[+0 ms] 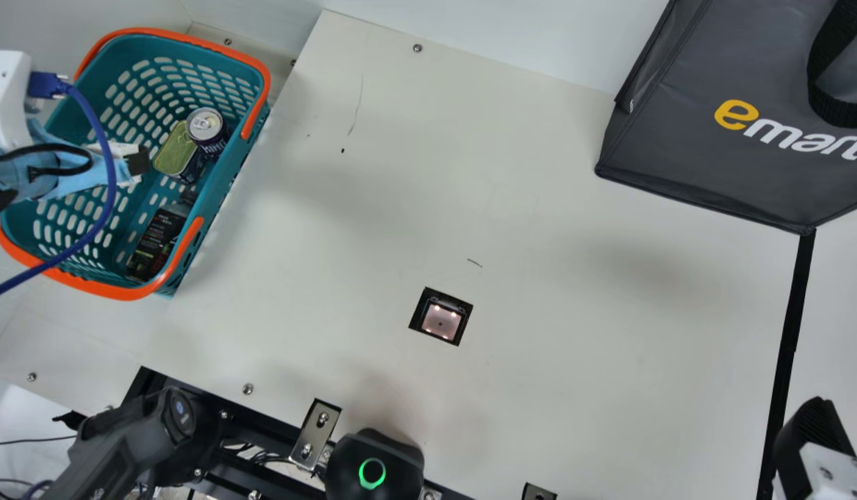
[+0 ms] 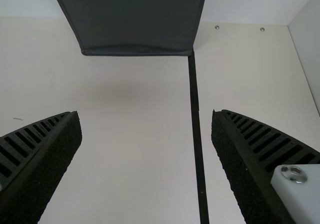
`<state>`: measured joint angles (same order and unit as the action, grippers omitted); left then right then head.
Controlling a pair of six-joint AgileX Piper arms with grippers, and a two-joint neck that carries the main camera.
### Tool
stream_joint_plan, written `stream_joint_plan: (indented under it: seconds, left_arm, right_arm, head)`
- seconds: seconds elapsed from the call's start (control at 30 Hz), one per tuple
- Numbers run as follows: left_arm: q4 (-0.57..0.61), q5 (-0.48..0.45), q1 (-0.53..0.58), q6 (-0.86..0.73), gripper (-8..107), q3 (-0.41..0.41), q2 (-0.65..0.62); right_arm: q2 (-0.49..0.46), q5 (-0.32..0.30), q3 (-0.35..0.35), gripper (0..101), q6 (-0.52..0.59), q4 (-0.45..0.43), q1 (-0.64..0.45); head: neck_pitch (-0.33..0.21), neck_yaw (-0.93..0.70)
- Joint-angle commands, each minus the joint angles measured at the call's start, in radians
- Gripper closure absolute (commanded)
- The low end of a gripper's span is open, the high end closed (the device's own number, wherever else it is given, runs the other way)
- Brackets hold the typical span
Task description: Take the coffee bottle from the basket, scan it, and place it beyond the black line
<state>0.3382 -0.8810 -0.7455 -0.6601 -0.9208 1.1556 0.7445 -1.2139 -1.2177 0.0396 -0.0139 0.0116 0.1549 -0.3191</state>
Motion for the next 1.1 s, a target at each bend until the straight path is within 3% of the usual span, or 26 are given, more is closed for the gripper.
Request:
stream_joint_plan:
  seconds: [0.0,0.5,1.07]
  left_arm:
    - [0.024,0.000,-0.024,-0.073,9,0.001,0.021]
    - [0.136,0.009,-0.118,-0.353,9,-0.025,0.197]
    - [0.132,0.112,-0.102,-0.431,9,-0.014,0.357]
  right_arm:
    - [0.000,0.000,0.000,10,0.000,0.000,0.000]
    - [0.000,0.000,0.000,10,0.000,0.000,0.000]
    - [0.000,0.000,0.000,10,0.000,0.000,0.000]
  head:
    - [-0.017,-0.002]
    - [-0.017,-0.002]
    - [-0.017,-0.002]
